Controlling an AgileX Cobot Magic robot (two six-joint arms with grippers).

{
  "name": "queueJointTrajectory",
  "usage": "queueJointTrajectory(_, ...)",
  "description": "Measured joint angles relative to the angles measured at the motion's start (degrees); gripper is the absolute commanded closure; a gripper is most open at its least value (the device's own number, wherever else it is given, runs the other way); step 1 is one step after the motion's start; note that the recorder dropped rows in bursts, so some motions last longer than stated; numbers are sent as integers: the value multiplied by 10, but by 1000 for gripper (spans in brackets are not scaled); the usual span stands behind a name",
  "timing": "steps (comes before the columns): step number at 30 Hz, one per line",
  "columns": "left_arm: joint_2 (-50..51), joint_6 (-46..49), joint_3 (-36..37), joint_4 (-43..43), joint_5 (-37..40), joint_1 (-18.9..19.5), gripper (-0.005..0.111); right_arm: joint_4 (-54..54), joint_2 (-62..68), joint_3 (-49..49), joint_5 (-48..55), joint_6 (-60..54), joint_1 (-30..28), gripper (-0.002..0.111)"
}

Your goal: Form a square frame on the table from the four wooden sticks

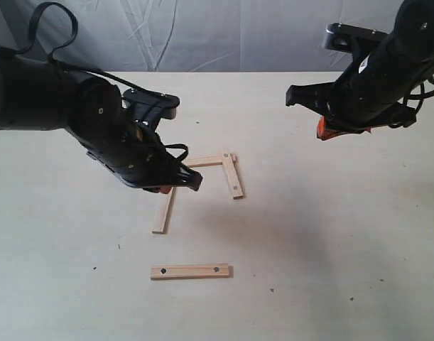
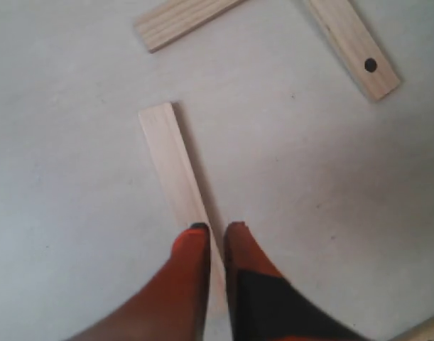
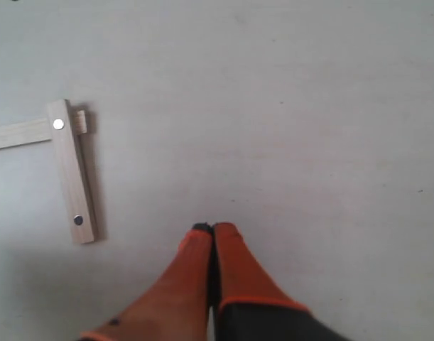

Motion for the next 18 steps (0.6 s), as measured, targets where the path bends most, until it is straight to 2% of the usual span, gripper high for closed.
queueJointTrajectory(2,21,-9,-7,7,-5,0,69,-1,0,0,5,0,-7,108)
queueJointTrajectory(10,87,-69,-11,45,-29,-1,70,-1,0,0,6,1,-8,108)
queueJointTrajectory(12,91,-71,-11,45,-30,-1,75,-1,0,0,6,1,-8,108)
queueJointTrajectory(18,100,-71,-12,49,-32,-1,99,-1,0,0,3,1,-8,108)
